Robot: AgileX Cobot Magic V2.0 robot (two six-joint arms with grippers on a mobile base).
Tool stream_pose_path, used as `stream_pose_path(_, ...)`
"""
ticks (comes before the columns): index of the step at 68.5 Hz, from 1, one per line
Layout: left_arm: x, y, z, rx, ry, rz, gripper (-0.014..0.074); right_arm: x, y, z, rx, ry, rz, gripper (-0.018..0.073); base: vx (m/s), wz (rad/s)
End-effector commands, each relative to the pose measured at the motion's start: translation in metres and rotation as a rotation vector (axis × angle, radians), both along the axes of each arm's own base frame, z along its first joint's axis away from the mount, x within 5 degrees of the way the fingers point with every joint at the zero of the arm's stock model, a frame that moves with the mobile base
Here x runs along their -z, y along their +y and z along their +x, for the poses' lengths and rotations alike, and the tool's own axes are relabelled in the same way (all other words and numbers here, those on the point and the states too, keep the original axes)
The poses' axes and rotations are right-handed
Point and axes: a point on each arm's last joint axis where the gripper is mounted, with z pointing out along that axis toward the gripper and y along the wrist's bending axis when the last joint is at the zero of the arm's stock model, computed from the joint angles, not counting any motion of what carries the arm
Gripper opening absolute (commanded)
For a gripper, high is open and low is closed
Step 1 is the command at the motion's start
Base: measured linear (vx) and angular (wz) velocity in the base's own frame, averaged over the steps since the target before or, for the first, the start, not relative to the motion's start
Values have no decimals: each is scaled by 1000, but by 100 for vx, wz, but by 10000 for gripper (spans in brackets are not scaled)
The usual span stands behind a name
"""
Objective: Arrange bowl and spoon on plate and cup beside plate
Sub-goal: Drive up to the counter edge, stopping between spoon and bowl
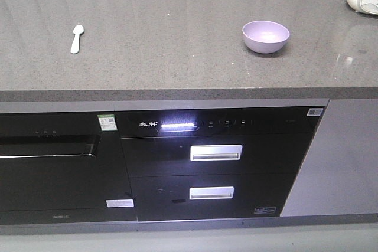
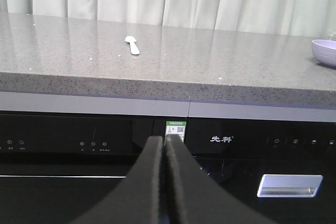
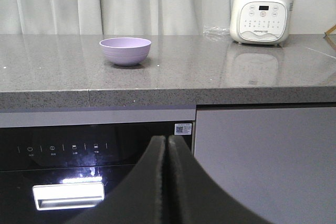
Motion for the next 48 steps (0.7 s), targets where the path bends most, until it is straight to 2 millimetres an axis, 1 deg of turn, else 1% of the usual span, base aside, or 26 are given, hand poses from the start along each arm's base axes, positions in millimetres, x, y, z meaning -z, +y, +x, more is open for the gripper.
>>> stream_pose_path(1, -10, -1, 0, 6, -90, -13, -6, -5, 1, 0, -12, -72, -23, -3, 8, 1)
stream_pose_path(48, -10, -1, 0, 6, -90, -13, -6, -5, 1, 0, -12, -72, -23, -3, 7, 1)
